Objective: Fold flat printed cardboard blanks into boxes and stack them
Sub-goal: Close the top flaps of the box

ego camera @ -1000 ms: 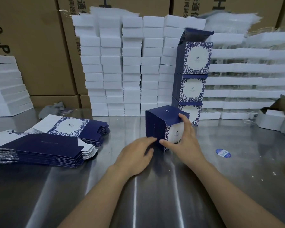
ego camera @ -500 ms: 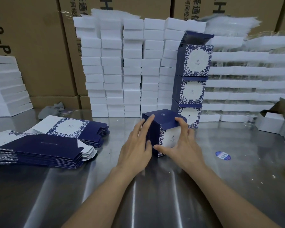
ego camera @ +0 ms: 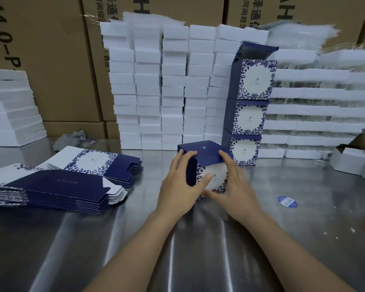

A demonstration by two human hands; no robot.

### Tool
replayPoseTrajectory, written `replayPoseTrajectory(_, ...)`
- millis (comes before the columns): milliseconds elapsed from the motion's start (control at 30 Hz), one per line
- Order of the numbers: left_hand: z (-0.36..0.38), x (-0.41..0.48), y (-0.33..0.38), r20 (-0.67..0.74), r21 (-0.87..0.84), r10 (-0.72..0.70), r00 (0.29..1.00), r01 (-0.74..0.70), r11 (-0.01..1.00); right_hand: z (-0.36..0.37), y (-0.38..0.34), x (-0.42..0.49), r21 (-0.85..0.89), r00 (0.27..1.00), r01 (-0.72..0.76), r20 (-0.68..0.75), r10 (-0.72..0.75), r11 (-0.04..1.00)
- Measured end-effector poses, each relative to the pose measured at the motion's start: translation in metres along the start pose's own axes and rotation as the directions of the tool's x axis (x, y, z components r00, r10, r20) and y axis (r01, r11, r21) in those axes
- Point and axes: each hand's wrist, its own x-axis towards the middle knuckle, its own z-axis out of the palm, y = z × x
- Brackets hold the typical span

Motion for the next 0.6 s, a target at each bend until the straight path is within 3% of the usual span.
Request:
replayPoseTrajectory(133,0.004,0.018,-0.002,-0.034,0.175,-0.028,0.999,0.034,0.984,-0.004,0.017,0.005,-0.006,0.998,-0.052,-0.025,0.051,0.999)
replayPoseTrajectory(300,0.017,0.068,-0.013,-0.030,0.224,-0.186,0.982,0.188,0.956,0.002,0.032,0.008,0.038,0.980,-0.176,-0.087,0.179,0.984)
replayPoseTrajectory(600,0.065,0.143,-0.042,0.045,0.139,-0.225,0.973,0.217,0.966,0.012,0.041,0.013,-0.081,0.995,-0.094,-0.044,0.090,0.992)
